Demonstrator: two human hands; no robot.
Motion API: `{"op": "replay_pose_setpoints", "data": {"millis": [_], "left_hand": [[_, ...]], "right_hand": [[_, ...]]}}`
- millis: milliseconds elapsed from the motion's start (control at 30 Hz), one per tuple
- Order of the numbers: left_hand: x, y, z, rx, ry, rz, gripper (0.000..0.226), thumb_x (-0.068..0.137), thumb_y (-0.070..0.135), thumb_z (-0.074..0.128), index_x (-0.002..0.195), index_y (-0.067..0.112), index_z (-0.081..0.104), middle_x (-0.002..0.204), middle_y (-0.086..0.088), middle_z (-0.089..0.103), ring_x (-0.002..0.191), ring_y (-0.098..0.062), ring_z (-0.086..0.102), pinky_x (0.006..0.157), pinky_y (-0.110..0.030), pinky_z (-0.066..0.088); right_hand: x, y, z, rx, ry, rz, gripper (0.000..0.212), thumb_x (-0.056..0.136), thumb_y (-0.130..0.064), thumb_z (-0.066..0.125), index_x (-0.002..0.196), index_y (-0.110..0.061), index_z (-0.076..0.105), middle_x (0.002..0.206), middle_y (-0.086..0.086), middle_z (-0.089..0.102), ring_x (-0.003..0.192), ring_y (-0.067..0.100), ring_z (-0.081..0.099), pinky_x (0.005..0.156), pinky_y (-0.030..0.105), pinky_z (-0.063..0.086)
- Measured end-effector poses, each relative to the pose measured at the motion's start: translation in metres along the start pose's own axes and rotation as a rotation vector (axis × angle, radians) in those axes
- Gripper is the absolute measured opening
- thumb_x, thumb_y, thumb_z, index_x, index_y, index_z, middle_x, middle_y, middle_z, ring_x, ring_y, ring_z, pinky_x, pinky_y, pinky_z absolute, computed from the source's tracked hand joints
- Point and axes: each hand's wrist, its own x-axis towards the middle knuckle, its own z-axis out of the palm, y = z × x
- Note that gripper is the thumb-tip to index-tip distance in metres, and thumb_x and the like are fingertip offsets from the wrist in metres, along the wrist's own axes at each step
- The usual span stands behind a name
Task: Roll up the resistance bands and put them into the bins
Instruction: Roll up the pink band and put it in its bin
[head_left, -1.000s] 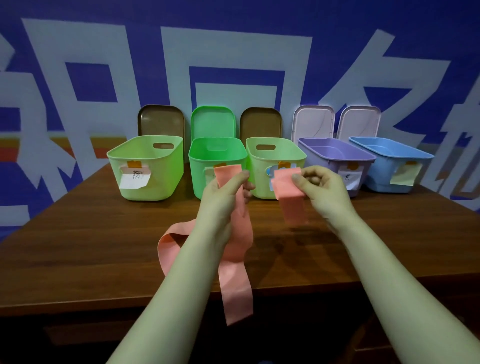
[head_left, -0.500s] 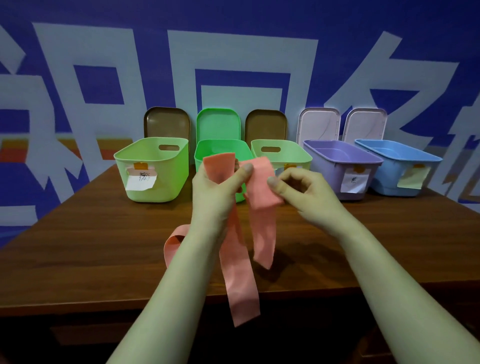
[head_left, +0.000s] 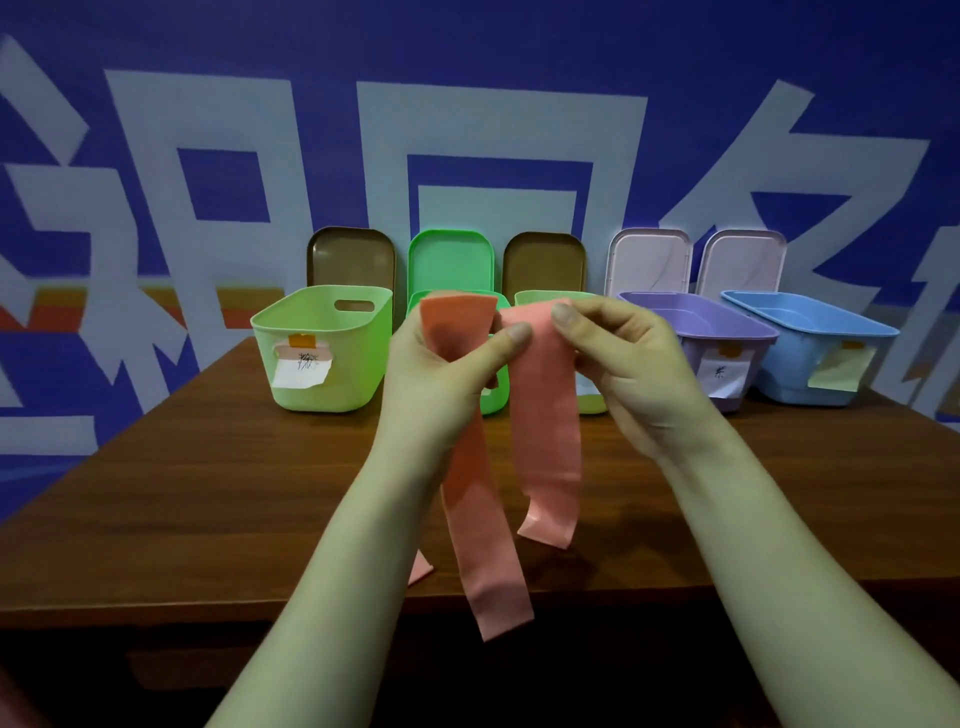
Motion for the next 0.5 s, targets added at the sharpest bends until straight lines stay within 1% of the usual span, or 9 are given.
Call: {"op": "replay_pose_setpoints", "data": {"millis": [67, 133, 200, 267, 333, 367, 433, 500], "left_hand": [[-0.001, 0.003, 0.000, 0.012, -0.009, -0.003, 0.021, 0.073, 0.011, 0.080, 0.077, 0.019, 0.060, 0.066, 0.005, 0.060, 0.059, -0.010, 0.055, 0.056, -0.022, 0.046], [0.000, 0.004, 0.000, 0.009, -0.031, -0.014, 0.021, 0.074, 0.011, 0.079, 0.078, 0.019, 0.060, 0.068, 0.003, 0.060, 0.062, -0.011, 0.057, 0.058, -0.023, 0.046], [0.002, 0.007, -0.001, -0.011, -0.061, -0.009, 0.020, 0.075, 0.011, 0.079, 0.080, 0.014, 0.059, 0.071, -0.002, 0.060, 0.065, -0.013, 0.058, 0.059, -0.024, 0.047], [0.003, 0.012, 0.000, 0.008, -0.070, 0.000, 0.018, 0.078, 0.012, 0.076, 0.085, 0.011, 0.059, 0.070, 0.001, 0.059, 0.061, -0.009, 0.056, 0.056, -0.020, 0.046], [0.002, 0.020, 0.003, 0.005, -0.023, 0.002, 0.014, 0.086, 0.021, 0.067, 0.092, 0.010, 0.059, 0.065, 0.009, 0.060, 0.054, -0.003, 0.053, 0.052, -0.015, 0.044], [0.002, 0.024, 0.004, -0.023, 0.017, -0.009, 0.019, 0.092, 0.027, 0.059, 0.096, 0.009, 0.059, 0.063, 0.009, 0.061, 0.052, -0.002, 0.052, 0.051, -0.014, 0.043], [0.006, 0.030, 0.003, -0.105, 0.090, -0.059, 0.033, 0.099, 0.034, 0.043, 0.108, 0.006, 0.058, 0.067, 0.006, 0.064, 0.052, -0.004, 0.052, 0.053, -0.017, 0.043], [0.010, 0.031, 0.000, -0.184, 0.092, -0.106, 0.040, 0.101, 0.036, 0.036, 0.116, 0.005, 0.056, 0.070, 0.003, 0.065, 0.057, -0.008, 0.053, 0.060, -0.023, 0.043]], "right_hand": [[-0.001, -0.005, 0.002, 0.039, -0.004, -0.024, 0.023, 0.075, -0.018, 0.065, 0.095, -0.006, 0.069, 0.093, 0.009, 0.070, 0.081, 0.012, 0.066, 0.074, 0.022, 0.056], [0.000, -0.010, 0.003, 0.034, 0.000, -0.044, 0.020, 0.074, -0.013, 0.065, 0.093, -0.009, 0.067, 0.086, 0.002, 0.071, 0.079, 0.010, 0.066, 0.070, 0.020, 0.055], [0.001, -0.016, 0.004, 0.004, -0.014, -0.054, 0.014, 0.078, -0.009, 0.063, 0.092, -0.009, 0.065, 0.078, -0.003, 0.071, 0.075, 0.008, 0.066, 0.066, 0.019, 0.054], [0.002, -0.022, 0.004, -0.041, -0.010, -0.076, 0.010, 0.083, -0.002, 0.061, 0.089, -0.009, 0.065, 0.074, -0.005, 0.070, 0.071, 0.007, 0.066, 0.064, 0.018, 0.053], [0.002, -0.028, 0.003, -0.092, -0.005, -0.110, 0.011, 0.086, 0.001, 0.060, 0.089, -0.007, 0.064, 0.073, -0.005, 0.068, 0.070, 0.007, 0.064, 0.063, 0.019, 0.053], [0.002, -0.032, 0.003, -0.106, -0.005, -0.124, 0.010, 0.086, 0.002, 0.060, 0.090, -0.006, 0.064, 0.073, -0.005, 0.068, 0.069, 0.006, 0.063, 0.063, 0.018, 0.052], [0.002, -0.038, 0.002, -0.114, -0.033, -0.142, 0.009, 0.083, 0.001, 0.062, 0.090, -0.005, 0.064, 0.073, -0.004, 0.067, 0.069, 0.006, 0.063, 0.064, 0.019, 0.052], [0.001, -0.046, 0.005, -0.090, -0.108, -0.133, 0.016, 0.075, -0.006, 0.066, 0.091, -0.004, 0.064, 0.074, -0.002, 0.069, 0.071, 0.009, 0.064, 0.066, 0.019, 0.054]]}}
